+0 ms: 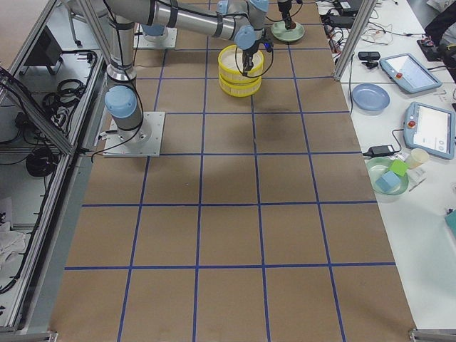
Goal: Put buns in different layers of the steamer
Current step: 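Lift the brown bun off the plate with the left gripper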
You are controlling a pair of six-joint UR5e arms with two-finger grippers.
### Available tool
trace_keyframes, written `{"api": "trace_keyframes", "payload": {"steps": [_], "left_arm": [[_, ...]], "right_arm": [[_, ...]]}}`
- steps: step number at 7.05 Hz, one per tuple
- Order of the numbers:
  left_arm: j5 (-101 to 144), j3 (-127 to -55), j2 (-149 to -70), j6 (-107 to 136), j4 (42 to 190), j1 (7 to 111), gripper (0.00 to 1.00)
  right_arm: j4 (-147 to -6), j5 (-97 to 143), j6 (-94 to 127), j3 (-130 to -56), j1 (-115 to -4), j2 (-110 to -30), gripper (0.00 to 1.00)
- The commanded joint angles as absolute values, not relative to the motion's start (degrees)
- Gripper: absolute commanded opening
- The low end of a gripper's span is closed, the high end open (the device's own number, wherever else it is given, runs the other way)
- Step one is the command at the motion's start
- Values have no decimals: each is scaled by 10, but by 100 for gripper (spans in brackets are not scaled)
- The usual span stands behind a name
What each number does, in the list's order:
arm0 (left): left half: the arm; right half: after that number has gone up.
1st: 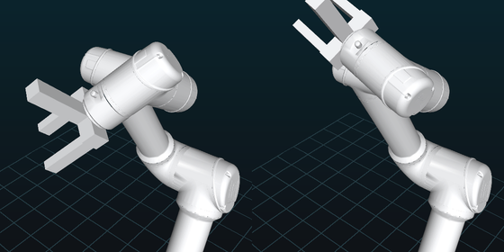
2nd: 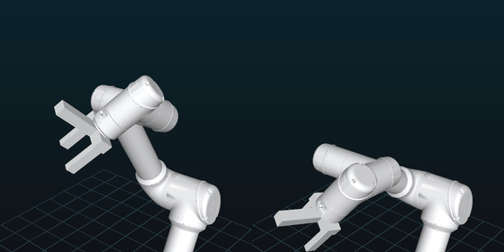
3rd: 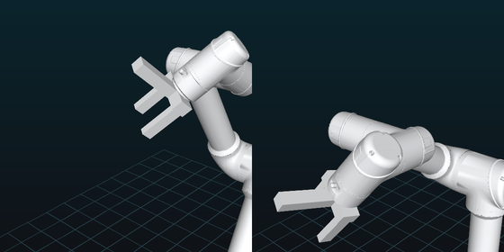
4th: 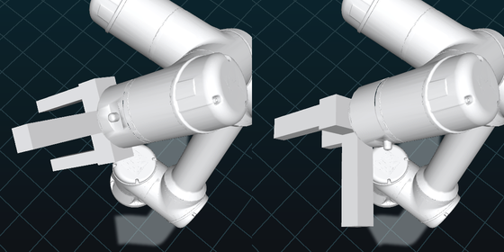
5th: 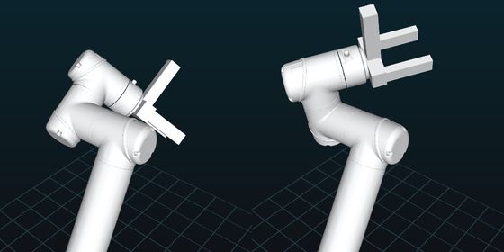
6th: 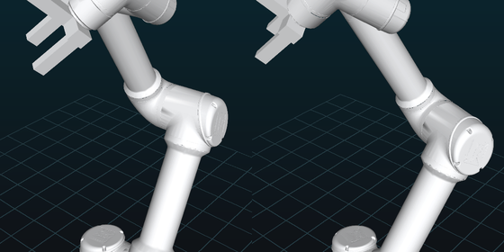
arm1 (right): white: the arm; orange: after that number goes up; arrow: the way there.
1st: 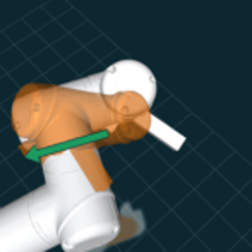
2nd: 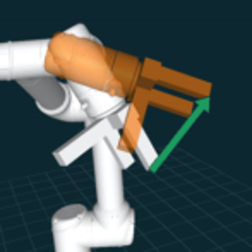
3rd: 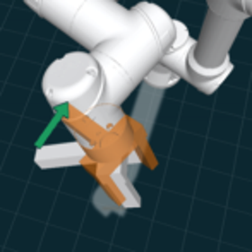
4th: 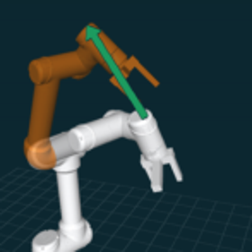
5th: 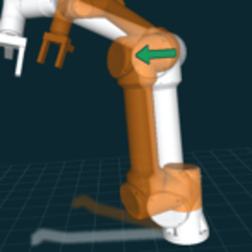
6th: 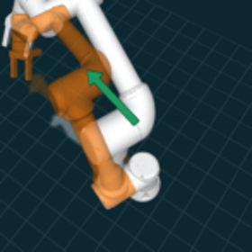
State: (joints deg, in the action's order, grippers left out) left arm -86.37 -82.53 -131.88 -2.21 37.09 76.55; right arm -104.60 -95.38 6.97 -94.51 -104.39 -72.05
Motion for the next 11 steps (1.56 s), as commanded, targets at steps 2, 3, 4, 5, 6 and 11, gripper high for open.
{"api": "trace_keyframes", "payload": {"steps": [2,3,4,5,6,11], "left_arm": [[-860,-828,-1260,1,438,782,0],[-861,-829,-1242,22,461,799,0],[-862,-831,-1225,43,467,822,0],[-863,-831,-1205,47,490,837,0],[-861,-837,-1188,75,507,854,0],[-862,-838,-1154,108,543,882,0]], "right_arm": [[-1049,-939,51,-946,-1042,-715,0],[-1049,-938,50,-946,-1040,-714,0],[-1048,-940,42,-946,-1039,-709,0],[-1049,-948,32,-946,-1039,-708,0],[-1053,-948,29,-946,-1038,-708,0],[-1071,-954,25,-946,-1037,-701,0]]}}
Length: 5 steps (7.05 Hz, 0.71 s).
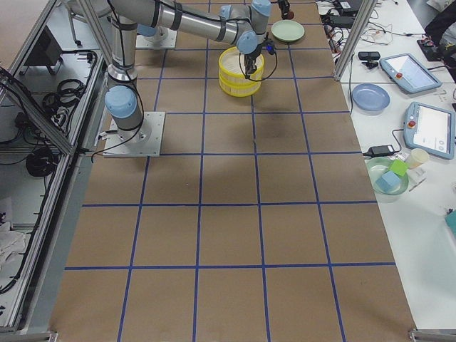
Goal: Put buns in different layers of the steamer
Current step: 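Lift the brown bun off the plate with the left gripper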
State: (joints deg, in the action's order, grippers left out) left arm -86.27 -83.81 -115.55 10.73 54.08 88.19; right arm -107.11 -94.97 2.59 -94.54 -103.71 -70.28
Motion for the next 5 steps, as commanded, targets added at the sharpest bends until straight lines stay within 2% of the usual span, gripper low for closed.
{"api": "trace_keyframes", "payload": {"steps": [1,5], "left_arm": [[-862,-838,-1155,108,542,882,0],[-848,-850,-1135,108,542,885,0]], "right_arm": [[-1072,-961,25,-946,-1037,-699,0],[-1069,-952,58,-947,-1041,-694,0]]}}
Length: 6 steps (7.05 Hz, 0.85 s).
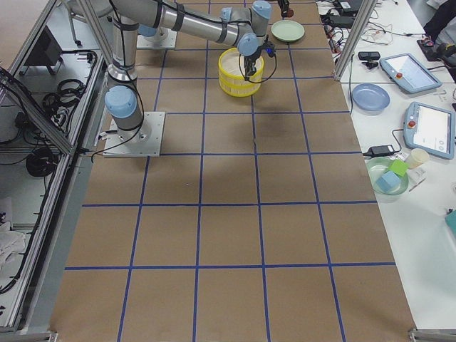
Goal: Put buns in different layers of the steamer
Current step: 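Lift the brown bun off the plate with the left gripper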
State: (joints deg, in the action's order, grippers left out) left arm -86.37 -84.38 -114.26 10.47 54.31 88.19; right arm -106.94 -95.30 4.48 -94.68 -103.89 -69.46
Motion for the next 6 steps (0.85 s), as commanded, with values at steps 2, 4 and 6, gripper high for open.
{"api": "trace_keyframes", "payload": {"steps": [2,4,6], "left_arm": [[-818,-858,-1125,107,565,876,0],[-817,-858,-1118,100,566,872,0],[-816,-858,-1111,99,571,872,0]], "right_arm": [[-1064,-958,58,-947,-1041,-695,0],[-1064,-962,75,-946,-1046,-698,100],[-1064,-969,67,-923,-1038,-738,100]]}}
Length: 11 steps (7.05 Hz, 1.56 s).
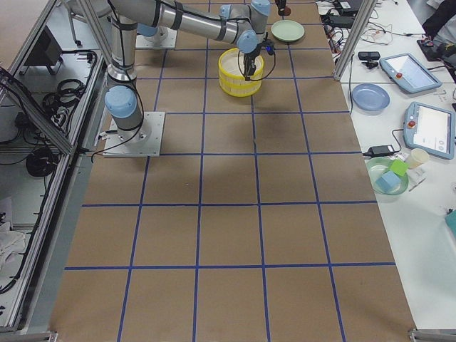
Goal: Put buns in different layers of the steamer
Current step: 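Open and withdraw the right gripper while left gripper holds brown bun, then carry the brown bun over the top tier and release it with the left gripper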
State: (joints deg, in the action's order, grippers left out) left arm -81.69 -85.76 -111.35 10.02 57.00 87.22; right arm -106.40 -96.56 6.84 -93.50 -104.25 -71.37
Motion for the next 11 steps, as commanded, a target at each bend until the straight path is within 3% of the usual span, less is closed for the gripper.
{"api": "trace_keyframes", "payload": {"steps": [1,6,11], "left_arm": [[-813,-858,-1107,100,571,880,0],[-819,-879,-1066,312,603,1010,0],[-746,-970,-1062,421,611,1090,0]], "right_arm": [[-1062,-963,66,-900,-1035,-767,100],[-925,-955,30,-838,-965,-866,100],[-916,-955,-2,-845,-942,-874,100]]}}
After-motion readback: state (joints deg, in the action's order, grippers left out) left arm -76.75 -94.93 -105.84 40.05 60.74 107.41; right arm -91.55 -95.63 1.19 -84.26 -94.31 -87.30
